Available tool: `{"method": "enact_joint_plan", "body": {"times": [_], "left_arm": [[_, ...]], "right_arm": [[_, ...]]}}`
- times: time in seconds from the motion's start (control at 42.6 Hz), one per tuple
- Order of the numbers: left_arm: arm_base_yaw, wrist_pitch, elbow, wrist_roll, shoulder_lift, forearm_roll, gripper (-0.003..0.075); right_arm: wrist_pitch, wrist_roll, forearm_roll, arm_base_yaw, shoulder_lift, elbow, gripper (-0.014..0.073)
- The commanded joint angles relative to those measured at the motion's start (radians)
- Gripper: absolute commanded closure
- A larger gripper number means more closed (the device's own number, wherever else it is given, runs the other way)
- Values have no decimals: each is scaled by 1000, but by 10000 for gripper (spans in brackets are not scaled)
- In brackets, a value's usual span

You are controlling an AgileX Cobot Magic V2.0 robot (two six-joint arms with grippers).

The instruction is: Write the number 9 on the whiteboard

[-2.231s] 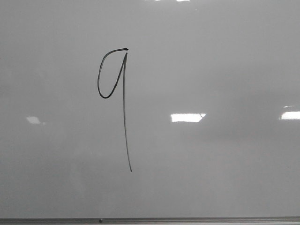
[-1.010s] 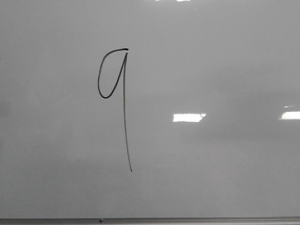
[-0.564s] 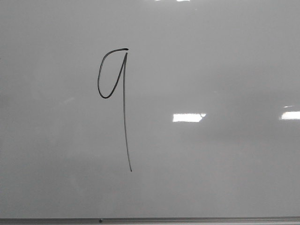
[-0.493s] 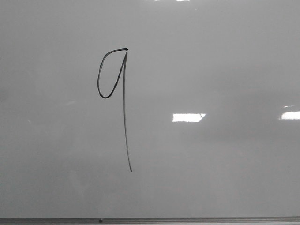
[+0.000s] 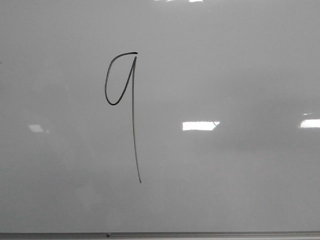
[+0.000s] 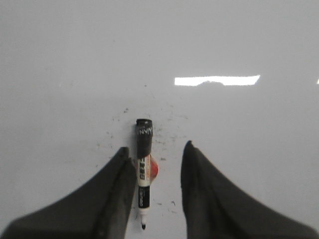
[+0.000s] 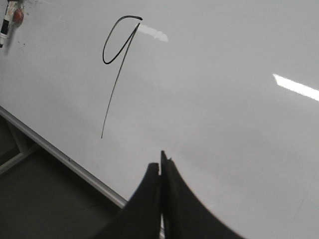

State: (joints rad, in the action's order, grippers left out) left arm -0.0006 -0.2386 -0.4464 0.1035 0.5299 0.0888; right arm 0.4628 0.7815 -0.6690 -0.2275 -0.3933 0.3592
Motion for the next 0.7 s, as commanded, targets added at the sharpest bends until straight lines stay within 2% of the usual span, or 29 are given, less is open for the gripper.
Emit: {"method": "enact_joint_plan", "body": {"times": [0.0,0.047,0.094,0.681], "left_arm": [[1,-51,-25,3,-95,7,636],[1,-84,-25,3,-143,7,707],[1,-96,-25,3,-181,7,738],[1,-99,-25,3,-230,7,739]], "right_arm": [[-63,1,-27,6,-2,26,664],[-63,1,-27,6,-2,26,664],[-63,1,-27,6,-2,26,664],[-63,1,-27,6,-2,26,664]]}}
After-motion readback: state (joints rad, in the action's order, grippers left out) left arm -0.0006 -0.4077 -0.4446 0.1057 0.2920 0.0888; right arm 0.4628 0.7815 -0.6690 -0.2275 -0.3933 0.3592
